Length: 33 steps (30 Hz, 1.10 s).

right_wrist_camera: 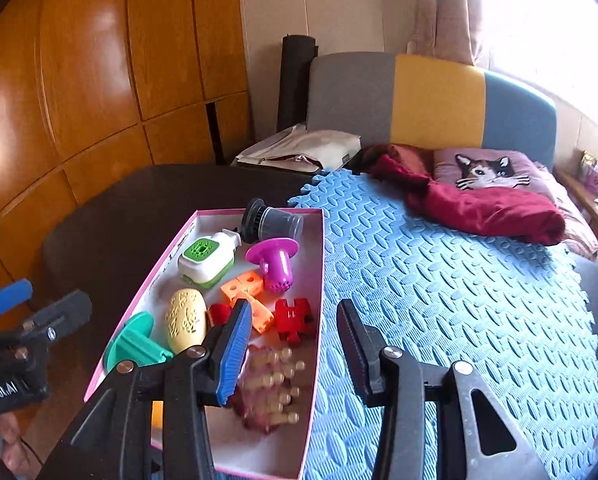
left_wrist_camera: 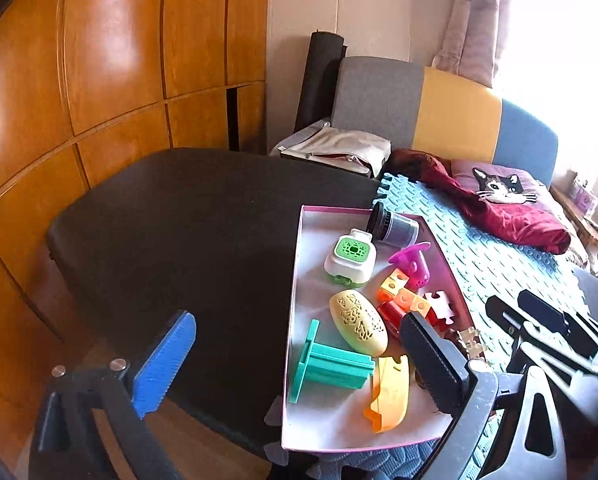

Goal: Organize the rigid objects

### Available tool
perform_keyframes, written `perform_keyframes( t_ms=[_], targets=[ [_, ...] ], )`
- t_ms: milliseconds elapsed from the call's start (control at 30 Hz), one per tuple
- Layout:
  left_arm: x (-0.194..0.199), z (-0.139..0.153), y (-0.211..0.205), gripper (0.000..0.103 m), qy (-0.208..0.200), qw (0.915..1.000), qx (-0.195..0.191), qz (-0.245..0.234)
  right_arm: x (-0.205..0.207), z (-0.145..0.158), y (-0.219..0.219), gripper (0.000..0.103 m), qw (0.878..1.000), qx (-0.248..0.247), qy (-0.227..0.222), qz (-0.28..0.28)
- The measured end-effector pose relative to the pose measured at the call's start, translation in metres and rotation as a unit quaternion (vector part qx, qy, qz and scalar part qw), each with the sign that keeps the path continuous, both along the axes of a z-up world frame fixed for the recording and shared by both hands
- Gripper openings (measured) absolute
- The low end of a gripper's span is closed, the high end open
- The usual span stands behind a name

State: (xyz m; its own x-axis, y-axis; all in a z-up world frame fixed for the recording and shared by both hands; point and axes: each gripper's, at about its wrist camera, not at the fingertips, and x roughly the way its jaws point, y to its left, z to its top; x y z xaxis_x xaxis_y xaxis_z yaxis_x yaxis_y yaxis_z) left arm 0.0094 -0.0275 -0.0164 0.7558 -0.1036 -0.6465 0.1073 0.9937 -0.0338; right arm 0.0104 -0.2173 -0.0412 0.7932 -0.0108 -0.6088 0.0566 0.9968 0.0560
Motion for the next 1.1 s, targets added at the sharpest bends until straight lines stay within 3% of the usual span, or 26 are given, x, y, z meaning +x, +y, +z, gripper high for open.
perform_keyframes(
  t_ms=[467, 1100],
  targets=[
    [-0.023, 0.009, 0.004, 0.103, -0.025, 0.9994, 0.004, 0.024, -0.017, 0.009, 0.0, 0.044, 0.999, 0.003, -0.017, -0.028],
    [-0.024, 0.007, 0.01, 0.101, -0.028, 0.9989, 0.008, 0.037, -0.019, 0.005, 0.014, 0.044, 1.0, -0.006, -0.015, -0.01]
  ],
)
